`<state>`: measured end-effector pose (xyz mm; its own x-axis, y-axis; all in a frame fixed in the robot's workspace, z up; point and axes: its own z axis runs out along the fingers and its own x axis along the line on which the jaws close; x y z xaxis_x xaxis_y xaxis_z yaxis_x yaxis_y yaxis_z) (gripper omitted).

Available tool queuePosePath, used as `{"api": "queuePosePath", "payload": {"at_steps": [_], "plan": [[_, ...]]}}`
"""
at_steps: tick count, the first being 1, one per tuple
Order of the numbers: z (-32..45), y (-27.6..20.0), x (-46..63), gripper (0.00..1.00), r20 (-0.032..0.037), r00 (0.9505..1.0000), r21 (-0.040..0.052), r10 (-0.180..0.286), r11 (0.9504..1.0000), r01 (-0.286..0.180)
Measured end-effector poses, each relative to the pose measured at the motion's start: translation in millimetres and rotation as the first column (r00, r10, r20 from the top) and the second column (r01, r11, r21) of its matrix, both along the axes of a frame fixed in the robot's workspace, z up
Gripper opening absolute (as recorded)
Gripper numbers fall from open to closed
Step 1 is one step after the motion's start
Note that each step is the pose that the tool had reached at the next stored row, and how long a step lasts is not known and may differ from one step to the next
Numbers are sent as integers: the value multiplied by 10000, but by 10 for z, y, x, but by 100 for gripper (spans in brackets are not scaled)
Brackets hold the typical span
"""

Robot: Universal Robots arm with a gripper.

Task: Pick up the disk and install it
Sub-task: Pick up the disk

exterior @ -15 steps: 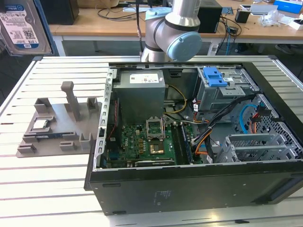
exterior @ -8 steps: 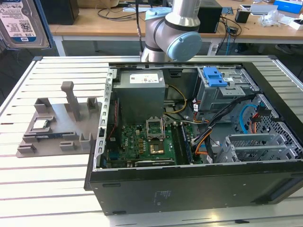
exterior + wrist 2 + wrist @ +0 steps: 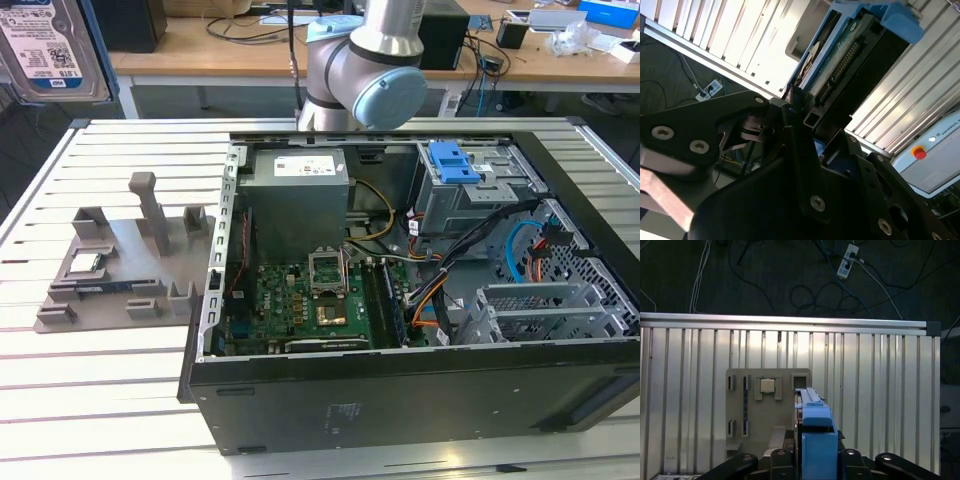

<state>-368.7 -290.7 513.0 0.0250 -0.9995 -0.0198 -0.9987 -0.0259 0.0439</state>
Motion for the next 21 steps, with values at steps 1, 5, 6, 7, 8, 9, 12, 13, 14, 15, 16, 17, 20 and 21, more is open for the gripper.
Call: {"api": "queuePosePath", "payload": {"at_steps": [1,5,6,7,8,9,12,13,14,15,16,17,20,21], "plan": [[0,0,60,37,-1,10000,0,1,10000,-1],[-1,5,326,37,1,10000,0,0,10000,0],[1,6,376,37,-2,10000,-1,0,10000,0],[0,6,414,37,-1,10000,-1,1,10000,-1],[-1,7,488,37,1,10000,0,1,10000,-1],[0,8,520,37,0,10000,-1,0,10000,0],[-1,9,662,37,1,10000,0,0,10000,0],[0,10,703,37,0,10000,0,-1,10000,1],[0,10,774,37,-1,10000,0,2,10000,-2],[0,11,837,37,-1,10000,-1,0,10000,0],[0,12,904,37,0,10000,-1,-1,10000,1],[0,12,944,37,0,10000,0,0,10000,0],[0,14,1081,37,-2,10000,-1,0,10000,0],[0,15,1160,37,0,10000,0,-1,10000,1]]}}
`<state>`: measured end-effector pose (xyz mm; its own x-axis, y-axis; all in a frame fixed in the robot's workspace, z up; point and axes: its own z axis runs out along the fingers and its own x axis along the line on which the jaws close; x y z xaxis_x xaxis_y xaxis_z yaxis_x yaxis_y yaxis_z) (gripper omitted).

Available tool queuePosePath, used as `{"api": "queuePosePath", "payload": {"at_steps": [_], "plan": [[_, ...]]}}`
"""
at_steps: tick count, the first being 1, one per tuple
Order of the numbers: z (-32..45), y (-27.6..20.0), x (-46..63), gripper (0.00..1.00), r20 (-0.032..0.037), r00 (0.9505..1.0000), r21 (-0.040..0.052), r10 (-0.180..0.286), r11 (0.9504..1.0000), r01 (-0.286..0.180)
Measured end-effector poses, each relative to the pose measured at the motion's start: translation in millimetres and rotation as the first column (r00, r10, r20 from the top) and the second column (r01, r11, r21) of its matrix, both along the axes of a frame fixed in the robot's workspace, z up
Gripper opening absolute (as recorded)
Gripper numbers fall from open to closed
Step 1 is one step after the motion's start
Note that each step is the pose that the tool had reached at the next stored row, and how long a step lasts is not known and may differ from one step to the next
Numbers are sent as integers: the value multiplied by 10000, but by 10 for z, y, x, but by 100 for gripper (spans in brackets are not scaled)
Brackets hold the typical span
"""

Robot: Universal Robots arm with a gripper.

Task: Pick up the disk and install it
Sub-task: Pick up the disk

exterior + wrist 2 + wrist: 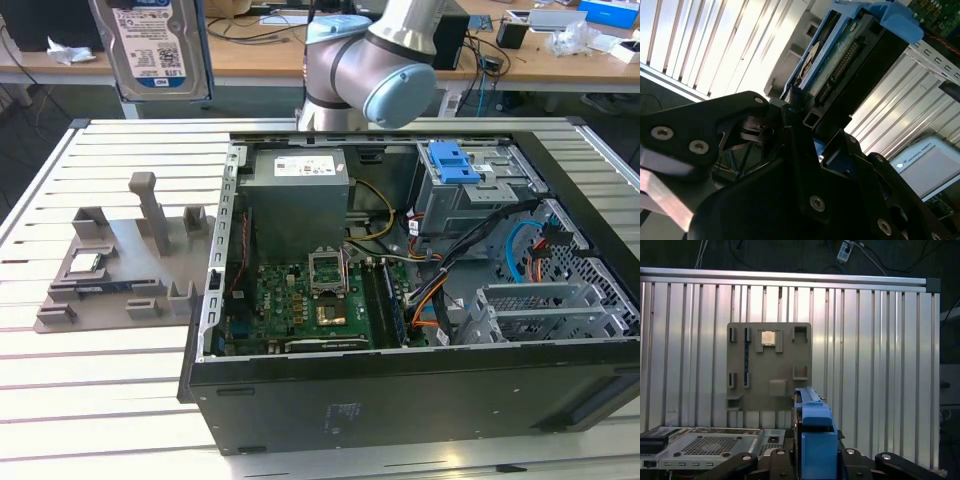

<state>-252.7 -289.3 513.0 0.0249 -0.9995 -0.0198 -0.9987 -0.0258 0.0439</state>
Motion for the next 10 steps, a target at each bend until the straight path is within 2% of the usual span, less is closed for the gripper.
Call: {"api": "queuePosePath", "payload": {"at_steps": [7,9,10], "plan": [[0,1,341,37,-2,10000,0,2,10000,-2],[0,2,495,37,-5,10000,-1,2,10000,-2],[0,2,539,37,-5,10000,-1,2,10000,-2]]}}
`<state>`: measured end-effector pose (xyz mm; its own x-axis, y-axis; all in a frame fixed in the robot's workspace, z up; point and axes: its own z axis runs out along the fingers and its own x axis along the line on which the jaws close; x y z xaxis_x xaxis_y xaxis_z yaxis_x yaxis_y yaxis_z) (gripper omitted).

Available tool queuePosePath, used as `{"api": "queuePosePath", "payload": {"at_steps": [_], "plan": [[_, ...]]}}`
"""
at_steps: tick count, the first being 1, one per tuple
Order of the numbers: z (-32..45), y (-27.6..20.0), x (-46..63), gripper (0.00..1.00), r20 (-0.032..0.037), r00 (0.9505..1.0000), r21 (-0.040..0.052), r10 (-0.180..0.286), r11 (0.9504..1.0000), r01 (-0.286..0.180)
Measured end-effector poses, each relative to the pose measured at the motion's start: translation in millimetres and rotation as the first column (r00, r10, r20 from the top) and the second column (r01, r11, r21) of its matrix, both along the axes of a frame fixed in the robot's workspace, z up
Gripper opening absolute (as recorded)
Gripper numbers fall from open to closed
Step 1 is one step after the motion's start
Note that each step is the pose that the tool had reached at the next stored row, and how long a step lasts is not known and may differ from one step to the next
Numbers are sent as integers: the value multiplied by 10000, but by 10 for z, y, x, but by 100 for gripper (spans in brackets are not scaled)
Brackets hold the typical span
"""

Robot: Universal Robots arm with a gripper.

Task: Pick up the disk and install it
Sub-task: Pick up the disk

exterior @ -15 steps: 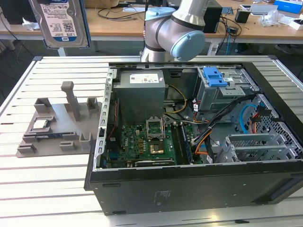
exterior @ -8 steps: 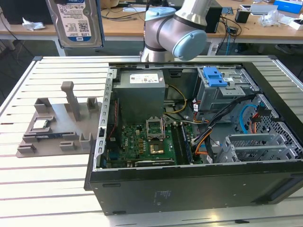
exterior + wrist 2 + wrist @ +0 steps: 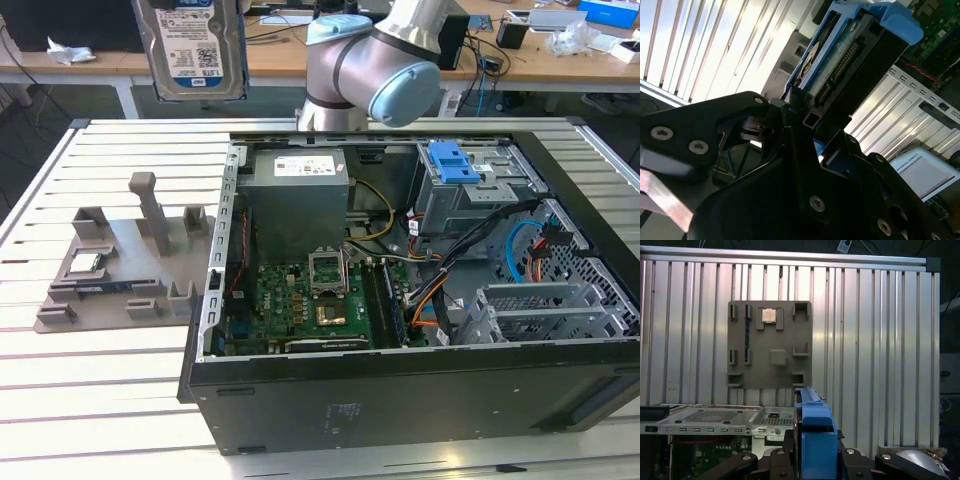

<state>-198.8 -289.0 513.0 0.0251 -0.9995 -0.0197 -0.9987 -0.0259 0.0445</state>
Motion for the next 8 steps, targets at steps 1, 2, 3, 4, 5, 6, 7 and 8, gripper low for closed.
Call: {"api": "queuePosePath", "payload": {"at_steps": [1,2,3,4,5,6,7,8], "plan": [[-1,1,177,37,-2,10000,1,1,10000,-1],[-1,1,324,37,-5,10000,1,1,10000,-1],[-1,1,424,37,-8,10000,0,-1,10000,1],[-1,2,554,37,-9,10000,1,-2,10000,2],[-1,1,675,37,-12,10000,1,-1,10000,1],[-1,1,868,37,-15,10000,1,0,10000,0],[-1,2,944,37,-16,10000,1,-2,10000,2],[-1,2,993,37,-17,10000,0,0,10000,0]]}}
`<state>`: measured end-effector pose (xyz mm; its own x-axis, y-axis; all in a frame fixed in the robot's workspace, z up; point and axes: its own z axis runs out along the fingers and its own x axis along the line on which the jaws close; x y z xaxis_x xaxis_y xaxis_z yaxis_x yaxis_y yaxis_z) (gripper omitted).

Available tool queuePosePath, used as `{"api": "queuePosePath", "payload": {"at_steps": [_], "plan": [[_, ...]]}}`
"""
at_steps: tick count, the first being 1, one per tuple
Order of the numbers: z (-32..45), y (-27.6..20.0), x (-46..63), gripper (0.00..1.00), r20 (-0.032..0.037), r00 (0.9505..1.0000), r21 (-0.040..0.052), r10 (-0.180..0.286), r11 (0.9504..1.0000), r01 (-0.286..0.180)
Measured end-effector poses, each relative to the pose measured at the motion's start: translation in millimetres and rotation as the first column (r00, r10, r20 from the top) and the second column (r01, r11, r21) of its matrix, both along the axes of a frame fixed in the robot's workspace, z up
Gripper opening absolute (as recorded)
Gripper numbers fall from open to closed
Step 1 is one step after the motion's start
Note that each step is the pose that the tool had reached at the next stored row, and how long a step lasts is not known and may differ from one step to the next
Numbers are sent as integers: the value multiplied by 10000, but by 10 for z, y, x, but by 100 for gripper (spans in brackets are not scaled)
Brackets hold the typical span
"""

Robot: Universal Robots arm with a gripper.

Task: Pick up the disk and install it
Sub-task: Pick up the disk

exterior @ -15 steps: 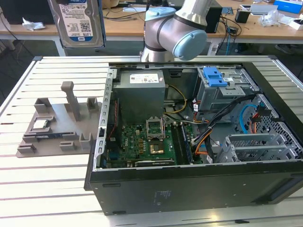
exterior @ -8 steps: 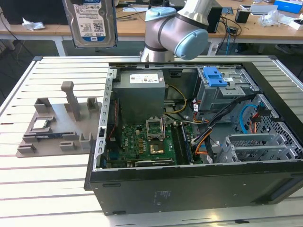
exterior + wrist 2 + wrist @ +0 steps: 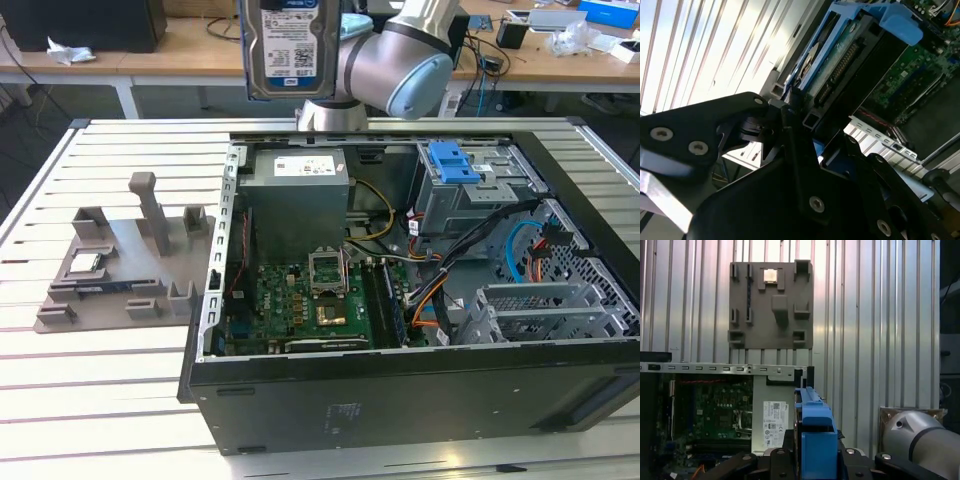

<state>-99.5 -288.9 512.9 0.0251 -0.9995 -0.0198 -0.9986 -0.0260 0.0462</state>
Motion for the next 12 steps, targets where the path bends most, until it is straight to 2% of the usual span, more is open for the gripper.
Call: {"api": "queuePosePath", "payload": {"at_steps": [12], "plan": [[0,0,647,37,-14,10000,-1,1,10000,-1]]}}
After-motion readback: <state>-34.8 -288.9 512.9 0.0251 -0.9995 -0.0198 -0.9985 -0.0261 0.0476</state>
